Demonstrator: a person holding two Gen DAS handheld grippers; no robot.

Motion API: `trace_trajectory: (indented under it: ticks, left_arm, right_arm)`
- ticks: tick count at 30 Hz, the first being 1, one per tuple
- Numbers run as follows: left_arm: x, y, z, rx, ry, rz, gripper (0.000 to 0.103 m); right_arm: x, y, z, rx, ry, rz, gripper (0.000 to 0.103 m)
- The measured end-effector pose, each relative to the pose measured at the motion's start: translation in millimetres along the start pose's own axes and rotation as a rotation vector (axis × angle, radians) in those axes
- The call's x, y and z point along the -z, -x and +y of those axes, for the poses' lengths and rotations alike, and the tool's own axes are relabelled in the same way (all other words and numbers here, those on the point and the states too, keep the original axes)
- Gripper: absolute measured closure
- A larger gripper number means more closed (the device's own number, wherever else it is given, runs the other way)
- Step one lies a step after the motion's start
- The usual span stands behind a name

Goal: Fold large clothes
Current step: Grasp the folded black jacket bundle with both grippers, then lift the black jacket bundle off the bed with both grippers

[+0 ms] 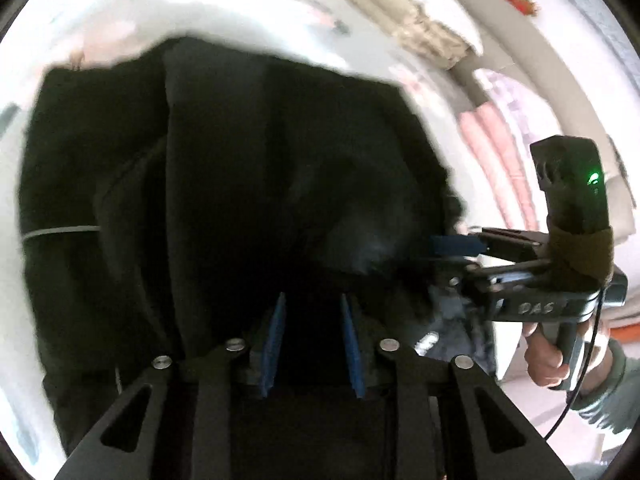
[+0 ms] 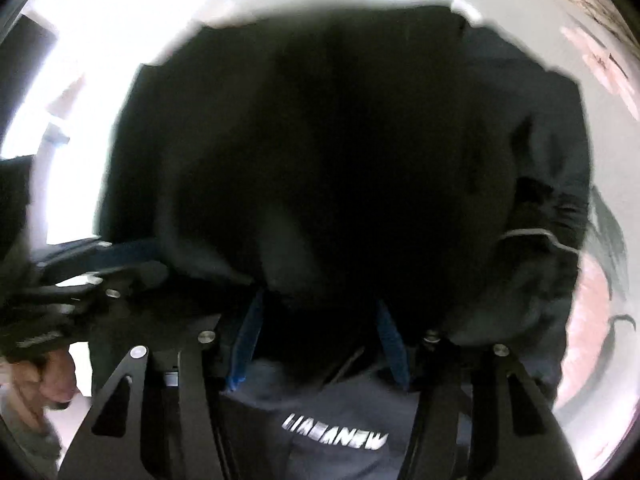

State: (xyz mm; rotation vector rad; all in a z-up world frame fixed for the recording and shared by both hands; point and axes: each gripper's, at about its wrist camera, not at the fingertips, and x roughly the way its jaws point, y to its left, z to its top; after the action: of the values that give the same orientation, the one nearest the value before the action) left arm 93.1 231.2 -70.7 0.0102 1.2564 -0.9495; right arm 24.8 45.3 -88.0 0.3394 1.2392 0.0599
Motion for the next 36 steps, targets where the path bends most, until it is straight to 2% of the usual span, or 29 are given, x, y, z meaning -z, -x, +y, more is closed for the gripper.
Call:
trace_trajectory:
  ticks: [1, 3, 5, 7, 9, 10, 12, 16, 19, 21, 24, 26, 29, 30, 33, 36]
  left_arm:
    - [4.0, 11.1, -4.5, 0.006, 0.006, -0.022, 0.053]
    - [11.7, 19.9, -6.4, 0.020, 0.032, -0.045, 0.045]
    - [20.7, 9.4, 2.0, -0.009, 0.072, -0.026, 0.045]
    - [31.1, -17.5, 14.7, -0.043, 0.127, 0.010, 0.047]
    - [36.8, -40.8, 27.8, -0.032, 0.177, 0.013, 0.052]
    - [39.6, -49.6, 33.3, -0.019, 0.204, 0.013, 0.053]
    - [40.7, -46.8, 34.1, 0.000, 0.227, -0.010, 0.053]
    - [38.1, -13.8, 24.2, 0.024, 0.222, -0.043, 0.054]
    - [24.3, 18.7, 4.6, 0.039, 0.160, -0.119, 0.053]
    - [5.6, 26.2, -0.1, 0.034, 0.164, -0.168, 0.051]
    - [-18.7, 16.8, 11.5, -0.034, 0.186, -0.199, 0.050]
    - [-26.1, -10.1, 31.5, -0.093, 0.222, -0.155, 0.050]
    - [-20.6, -35.8, 55.8, -0.117, 0.255, -0.118, 0.051]
    - [-21.3, -37.3, 55.5, -0.125, 0.252, -0.124, 0.051]
    - [-20.5, -35.6, 46.6, -0.165, 0.233, -0.132, 0.051]
    - [-9.6, -17.7, 40.7, -0.141, 0.242, -0.151, 0.051]
  right_arm:
    - [5.9, 15.7, 8.1, -0.008, 0.022, -0.028, 0.044]
    - [17.5, 27.2, 21.6, -0.023, 0.059, -0.043, 0.044]
    - [30.1, 10.8, 31.6, 0.011, 0.102, 0.004, 0.044]
    - [38.9, -22.1, 26.8, 0.068, 0.102, 0.071, 0.044]
    - [48.2, -61.7, 18.1, 0.067, 0.072, 0.154, 0.047]
    - [51.7, -68.9, 13.0, 0.044, 0.047, 0.147, 0.046]
    - [56.2, -63.7, 11.3, 0.012, 0.029, 0.124, 0.046]
    - [61.5, -30.2, 11.7, -0.067, 0.040, 0.114, 0.046]
    - [42.7, 23.9, 14.9, -0.067, 0.084, -0.010, 0.046]
    - [18.9, 45.5, 12.6, -0.051, 0.074, -0.098, 0.046]
    - [-16.9, 39.4, 7.3, -0.043, 0.045, -0.156, 0.046]
    - [-30.8, 18.0, 6.7, -0.037, 0.037, -0.141, 0.046]
    - [-44.1, -47.9, -9.6, 0.044, 0.042, 0.016, 0.047]
    - [-45.6, -57.9, -17.3, 0.055, 0.051, 0.014, 0.047]
    - [-47.8, -61.6, -11.6, 0.078, 0.066, 0.003, 0.047]
    - [-45.0, -49.8, -13.1, 0.043, 0.054, 0.001, 0.047]
